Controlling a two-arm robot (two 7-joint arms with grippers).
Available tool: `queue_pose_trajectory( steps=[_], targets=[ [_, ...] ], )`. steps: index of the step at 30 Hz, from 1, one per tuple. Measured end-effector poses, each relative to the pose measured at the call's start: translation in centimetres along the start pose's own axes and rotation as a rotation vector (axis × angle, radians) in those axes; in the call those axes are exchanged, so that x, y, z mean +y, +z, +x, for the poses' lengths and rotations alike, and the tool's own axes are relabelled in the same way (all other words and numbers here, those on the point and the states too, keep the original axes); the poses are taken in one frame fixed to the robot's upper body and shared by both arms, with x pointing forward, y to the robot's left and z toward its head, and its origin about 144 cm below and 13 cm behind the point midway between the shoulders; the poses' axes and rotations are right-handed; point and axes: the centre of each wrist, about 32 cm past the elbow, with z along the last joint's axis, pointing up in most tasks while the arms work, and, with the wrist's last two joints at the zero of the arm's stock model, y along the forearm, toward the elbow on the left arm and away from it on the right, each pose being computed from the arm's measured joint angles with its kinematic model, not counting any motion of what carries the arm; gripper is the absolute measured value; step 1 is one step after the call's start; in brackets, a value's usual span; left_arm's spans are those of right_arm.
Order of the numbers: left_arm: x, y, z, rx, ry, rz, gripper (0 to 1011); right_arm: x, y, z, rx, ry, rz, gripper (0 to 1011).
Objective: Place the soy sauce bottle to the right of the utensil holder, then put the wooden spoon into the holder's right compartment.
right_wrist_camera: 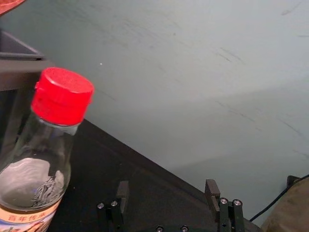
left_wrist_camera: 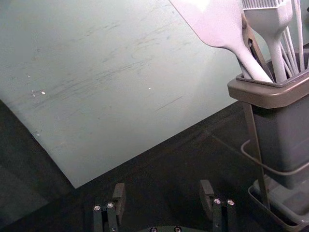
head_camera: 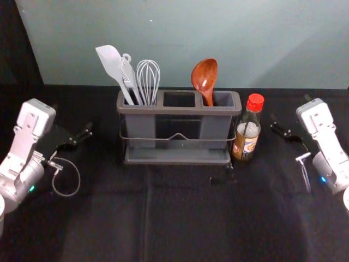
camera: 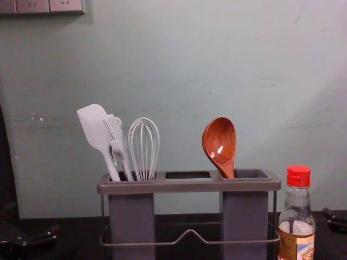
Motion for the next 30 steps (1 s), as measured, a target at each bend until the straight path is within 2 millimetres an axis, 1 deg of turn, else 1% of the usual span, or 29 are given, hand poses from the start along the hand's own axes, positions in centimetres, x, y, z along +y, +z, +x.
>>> queue_pose_trajectory(
  steps=[30],
  targets=[
    [0.0,0.0,0.0,0.0,0.0,0.0,1005,0.01,0.02,0.06,-0.005,0.002,-0.001,1004]
  ],
)
